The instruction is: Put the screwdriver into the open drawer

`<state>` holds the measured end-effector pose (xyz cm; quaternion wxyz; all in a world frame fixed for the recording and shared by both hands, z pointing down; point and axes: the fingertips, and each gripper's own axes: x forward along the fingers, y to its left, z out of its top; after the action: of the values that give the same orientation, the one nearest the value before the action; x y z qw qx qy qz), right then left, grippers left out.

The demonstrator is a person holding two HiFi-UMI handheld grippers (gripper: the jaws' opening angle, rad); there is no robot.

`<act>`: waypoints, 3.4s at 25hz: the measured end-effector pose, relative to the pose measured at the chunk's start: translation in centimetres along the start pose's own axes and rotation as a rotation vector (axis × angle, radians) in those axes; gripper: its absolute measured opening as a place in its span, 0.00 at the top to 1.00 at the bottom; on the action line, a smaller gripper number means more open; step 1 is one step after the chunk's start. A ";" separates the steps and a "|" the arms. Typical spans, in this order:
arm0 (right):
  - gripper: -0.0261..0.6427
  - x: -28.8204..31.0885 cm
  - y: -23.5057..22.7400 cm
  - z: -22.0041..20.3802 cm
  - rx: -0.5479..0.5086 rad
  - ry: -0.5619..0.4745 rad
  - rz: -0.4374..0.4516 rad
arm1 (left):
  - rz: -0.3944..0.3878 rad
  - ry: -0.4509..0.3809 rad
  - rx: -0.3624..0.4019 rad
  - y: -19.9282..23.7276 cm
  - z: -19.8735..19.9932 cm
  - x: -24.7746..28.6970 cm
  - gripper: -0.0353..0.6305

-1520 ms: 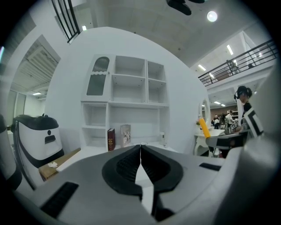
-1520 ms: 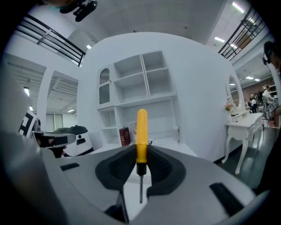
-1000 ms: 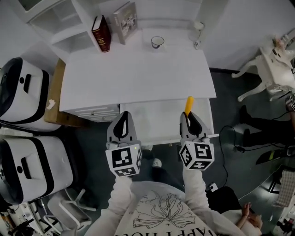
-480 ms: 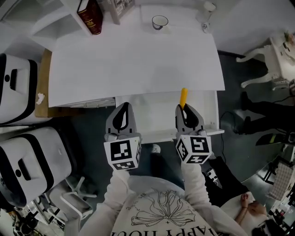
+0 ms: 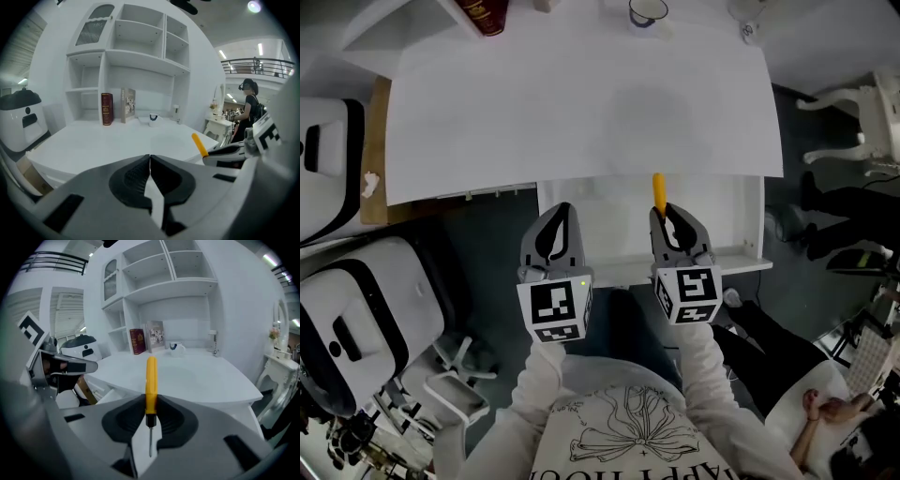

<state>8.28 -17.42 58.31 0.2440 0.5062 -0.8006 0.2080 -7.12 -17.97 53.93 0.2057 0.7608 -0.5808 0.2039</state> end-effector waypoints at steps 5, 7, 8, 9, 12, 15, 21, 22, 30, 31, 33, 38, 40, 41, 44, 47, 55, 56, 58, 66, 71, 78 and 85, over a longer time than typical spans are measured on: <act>0.85 2.7 0.9 -2.7 -0.083 0.080 0.049 | 0.004 0.028 -0.008 1.2 -1.6 1.6 0.94; 0.85 3.7 1.2 -4.1 -0.119 0.119 0.069 | 0.005 0.035 -0.008 1.4 -2.1 2.0 0.94; 0.85 4.0 1.4 -4.8 -0.138 0.140 0.081 | 0.006 0.039 -0.011 1.5 -2.4 2.2 0.94; 0.85 4.4 1.7 -5.4 -0.155 0.163 0.093 | 0.007 0.046 -0.015 1.6 -2.6 2.4 0.94; 0.85 5.8 1.9 -7.0 -0.184 0.224 0.119 | 0.011 0.062 -0.027 1.8 -3.2 2.9 0.94; 0.85 7.3 1.8 -8.3 -0.188 0.268 0.128 | 0.008 0.070 -0.030 2.0 -3.6 3.6 0.94; 0.85 9.9 1.9 -11.1 -0.198 0.369 0.155 | 0.015 0.088 -0.032 2.6 -4.6 4.2 0.94; 0.85 10.3 1.8 -11.6 -0.195 0.386 0.158 | 0.017 0.091 -0.032 2.7 -4.7 4.2 0.94; 0.85 12.7 1.5 -14.6 -0.204 0.497 0.156 | 0.019 0.103 -0.041 3.6 -5.3 4.6 0.94; 0.85 12.9 1.5 -15.0 -0.202 0.509 0.155 | 0.021 0.105 -0.043 3.8 -5.4 4.6 0.94; 0.85 13.3 1.6 -15.5 -0.193 0.522 0.153 | 0.024 0.110 -0.047 4.2 -5.8 4.5 0.94; 0.85 13.7 1.9 -15.1 -0.188 0.504 0.153 | 0.035 0.113 -0.055 5.0 -6.2 4.3 0.94; 0.82 13.4 2.0 -14.3 -0.178 0.482 0.153 | 0.036 0.107 -0.059 5.2 -6.0 4.2 0.94; 0.81 13.2 2.0 -13.8 -0.168 0.469 0.153 | 0.036 0.102 -0.061 5.2 -5.8 4.2 0.94; 0.81 11.9 2.2 -11.5 -0.144 0.417 0.144 | 0.039 0.080 -0.064 5.2 -4.9 3.6 0.94; 0.83 9.8 2.3 -8.4 -0.121 0.341 0.122 | 0.041 0.047 -0.060 4.8 -3.2 2.7 0.94; 0.85 2.7 2.1 2.3 -0.059 0.063 0.034 | 0.037 -0.077 -0.050 2.9 2.8 -0.9 0.94; 0.86 1.6 1.9 3.7 -0.053 0.025 0.017 | 0.035 -0.094 -0.047 2.6 3.6 -1.5 0.94; 0.87 -0.5 1.5 6.3 -0.052 -0.046 -0.019 | 0.033 -0.131 -0.038 2.0 5.5 -2.7 0.94; 0.89 -8.2 0.1 13.8 -0.020 -0.264 -0.100 | 0.038 -0.275 -0.010 0.1 11.5 -7.9 0.94; 0.91 -12.1 -0.1 16.4 -0.021 -0.357 -0.120 | 0.050 -0.350 0.008 -0.8 14.4 -10.9 0.94; 0.91 -16.4 0.6 19.3 -0.036 -0.464 -0.136 | 0.066 -0.436 0.029 -1.4 17.1 -14.5 0.94; 0.92 -19.3 1.0 20.9 -0.043 -0.537 -0.141 | 0.072 -0.498 0.049 -2.3 18.7 -17.0 0.94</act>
<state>10.69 -15.45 30.00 0.0476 0.5926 -0.8035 0.0318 -7.71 -14.14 28.90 0.0305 0.7712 -0.6351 0.0311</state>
